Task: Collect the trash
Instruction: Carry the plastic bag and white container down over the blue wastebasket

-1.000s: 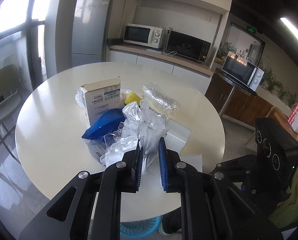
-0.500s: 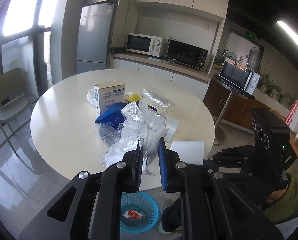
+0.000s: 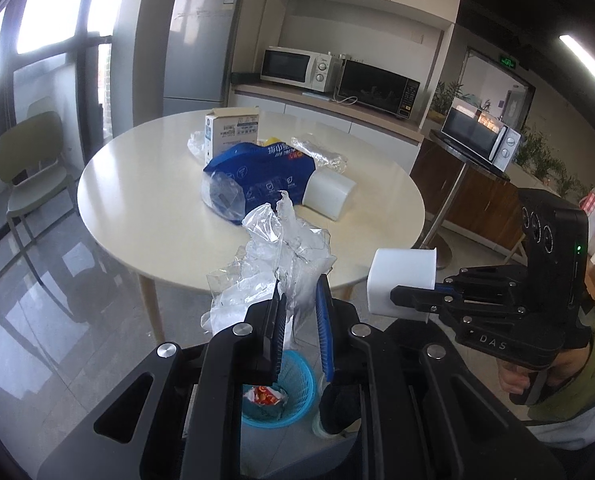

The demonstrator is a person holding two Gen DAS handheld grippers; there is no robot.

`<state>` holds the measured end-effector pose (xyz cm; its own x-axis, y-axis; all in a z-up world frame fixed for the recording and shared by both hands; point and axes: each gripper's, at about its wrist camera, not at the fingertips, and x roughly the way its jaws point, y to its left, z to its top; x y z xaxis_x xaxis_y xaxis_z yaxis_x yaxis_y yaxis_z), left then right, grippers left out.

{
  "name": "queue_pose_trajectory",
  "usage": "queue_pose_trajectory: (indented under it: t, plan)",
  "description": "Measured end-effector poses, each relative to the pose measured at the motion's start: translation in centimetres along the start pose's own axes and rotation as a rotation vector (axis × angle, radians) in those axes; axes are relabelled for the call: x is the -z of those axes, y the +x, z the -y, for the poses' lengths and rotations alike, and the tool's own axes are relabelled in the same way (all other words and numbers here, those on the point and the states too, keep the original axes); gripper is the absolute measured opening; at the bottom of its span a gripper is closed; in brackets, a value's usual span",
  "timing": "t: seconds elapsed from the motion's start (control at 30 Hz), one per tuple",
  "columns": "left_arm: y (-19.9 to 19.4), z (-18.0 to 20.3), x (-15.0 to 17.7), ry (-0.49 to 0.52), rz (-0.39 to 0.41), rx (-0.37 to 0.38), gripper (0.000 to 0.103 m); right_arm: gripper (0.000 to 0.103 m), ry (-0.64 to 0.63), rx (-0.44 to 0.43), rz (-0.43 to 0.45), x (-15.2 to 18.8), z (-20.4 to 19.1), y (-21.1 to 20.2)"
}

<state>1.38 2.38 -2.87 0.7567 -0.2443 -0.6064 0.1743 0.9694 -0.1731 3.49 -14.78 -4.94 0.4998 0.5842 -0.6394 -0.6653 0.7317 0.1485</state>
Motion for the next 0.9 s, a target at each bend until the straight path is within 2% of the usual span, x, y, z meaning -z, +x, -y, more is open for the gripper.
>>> queue_pose_trajectory:
  t: [0.27, 0.63, 0.9]
  plan:
    - [0.1, -0.2, 3.5, -0.025, -0.058, -0.012, 0.013, 0.004, -0.004, 0.014, -0.046, 2.7, -0.7, 0.3]
    - [4.8, -0.8, 8.9, -0.076, -0.21, 0.007, 0.013, 0.004, 0.049, 0.034, -0.167, 7.1, 1.0, 4.8]
    - [7.9, -1.6, 11.9, -0.101, -0.243, 0.027, 0.013, 0.004, 0.105, 0.034, -0.268, 9.9, 2.5, 9.1]
